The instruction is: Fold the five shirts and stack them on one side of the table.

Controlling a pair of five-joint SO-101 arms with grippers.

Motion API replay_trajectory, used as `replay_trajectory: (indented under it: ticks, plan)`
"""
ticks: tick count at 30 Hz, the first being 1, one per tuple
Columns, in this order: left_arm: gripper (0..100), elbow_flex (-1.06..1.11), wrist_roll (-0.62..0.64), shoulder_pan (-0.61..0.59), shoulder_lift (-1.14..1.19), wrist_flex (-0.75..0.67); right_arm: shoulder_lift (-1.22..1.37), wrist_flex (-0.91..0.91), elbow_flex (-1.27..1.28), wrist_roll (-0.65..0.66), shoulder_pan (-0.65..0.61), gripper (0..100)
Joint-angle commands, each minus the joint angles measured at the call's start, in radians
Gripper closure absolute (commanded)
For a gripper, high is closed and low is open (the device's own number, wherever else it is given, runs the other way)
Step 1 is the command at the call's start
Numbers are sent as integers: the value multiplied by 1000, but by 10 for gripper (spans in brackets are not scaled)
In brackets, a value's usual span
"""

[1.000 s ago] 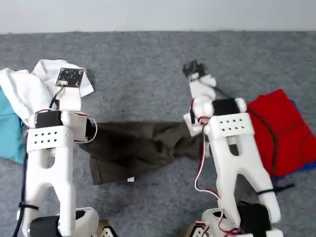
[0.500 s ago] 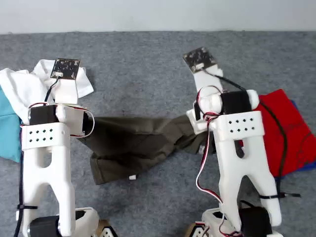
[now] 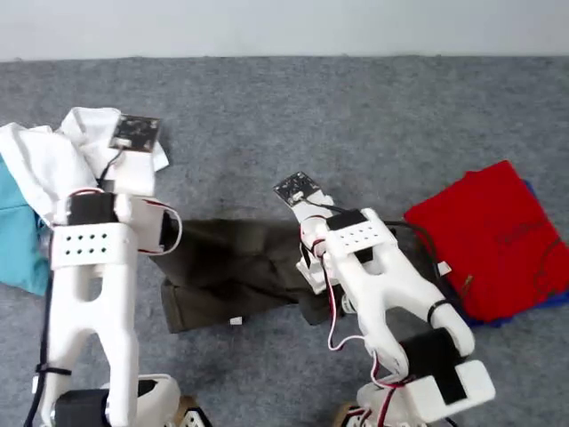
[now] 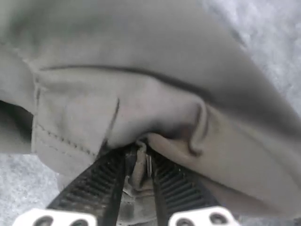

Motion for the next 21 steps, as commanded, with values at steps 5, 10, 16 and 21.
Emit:
replay_trajectory:
  ticks: [5,10,16,21]
  plan:
    - [988,1,-8,71,-32,0,44,5,-28,0,-42,894]
    - [988,1,-8,68,-32,0,38,7,-40,0,-44,834]
    - [988,1,-8,66,-29,0,38,61,-106,0,-44,834]
    - [988,1,-8,69,-26,0,38,51,-115,0,-42,896]
